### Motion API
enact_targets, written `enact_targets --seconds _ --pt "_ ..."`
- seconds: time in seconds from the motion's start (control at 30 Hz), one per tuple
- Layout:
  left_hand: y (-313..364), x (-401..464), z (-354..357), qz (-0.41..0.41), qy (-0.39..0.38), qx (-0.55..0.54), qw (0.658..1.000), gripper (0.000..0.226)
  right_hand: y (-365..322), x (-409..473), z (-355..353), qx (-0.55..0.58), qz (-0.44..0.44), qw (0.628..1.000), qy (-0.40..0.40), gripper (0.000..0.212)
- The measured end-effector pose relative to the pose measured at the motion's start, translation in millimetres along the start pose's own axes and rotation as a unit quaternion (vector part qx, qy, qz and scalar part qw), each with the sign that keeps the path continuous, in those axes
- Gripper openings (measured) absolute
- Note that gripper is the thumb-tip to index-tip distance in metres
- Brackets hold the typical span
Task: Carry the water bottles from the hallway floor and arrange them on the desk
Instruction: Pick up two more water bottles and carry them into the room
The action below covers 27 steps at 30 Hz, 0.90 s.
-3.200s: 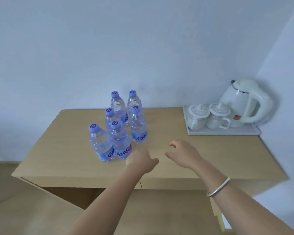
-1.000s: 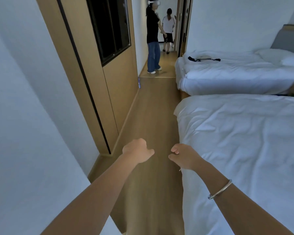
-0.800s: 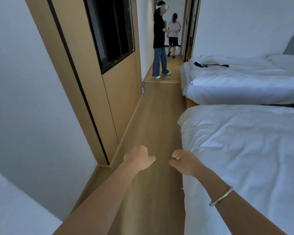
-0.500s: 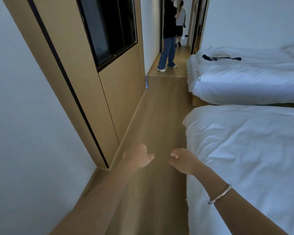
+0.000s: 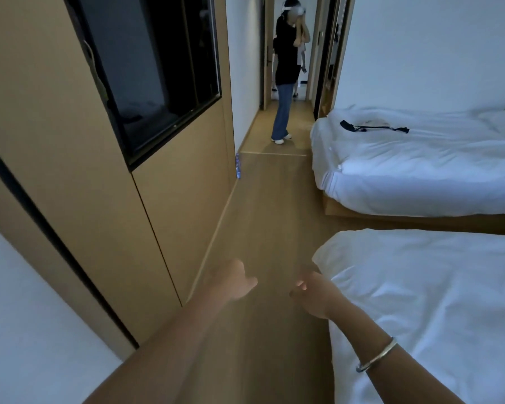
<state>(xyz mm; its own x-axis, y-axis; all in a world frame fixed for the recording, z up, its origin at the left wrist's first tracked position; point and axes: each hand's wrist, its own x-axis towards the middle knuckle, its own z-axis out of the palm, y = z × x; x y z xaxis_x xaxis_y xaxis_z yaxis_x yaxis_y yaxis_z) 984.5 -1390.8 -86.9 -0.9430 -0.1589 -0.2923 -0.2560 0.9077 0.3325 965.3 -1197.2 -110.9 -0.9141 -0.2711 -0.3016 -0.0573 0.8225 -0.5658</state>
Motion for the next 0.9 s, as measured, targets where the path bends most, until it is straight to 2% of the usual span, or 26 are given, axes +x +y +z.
enact_targets --seconds 0.2,0.5,0.9 --pt "3 99 -24 -0.004 -0.002 0.011 1.000 0.040 -19 93 -25 0.008 0.024 1.000 0.012 0.037" --pt "18 234 -48 -0.007 -0.001 0.043 0.999 0.042 -23 225 -68 -0.009 0.019 1.000 0.005 0.037" --pt "97 477 -107 -0.038 0.000 0.008 0.999 0.039 -2 460 -191 -0.023 0.004 1.000 -0.019 0.034"
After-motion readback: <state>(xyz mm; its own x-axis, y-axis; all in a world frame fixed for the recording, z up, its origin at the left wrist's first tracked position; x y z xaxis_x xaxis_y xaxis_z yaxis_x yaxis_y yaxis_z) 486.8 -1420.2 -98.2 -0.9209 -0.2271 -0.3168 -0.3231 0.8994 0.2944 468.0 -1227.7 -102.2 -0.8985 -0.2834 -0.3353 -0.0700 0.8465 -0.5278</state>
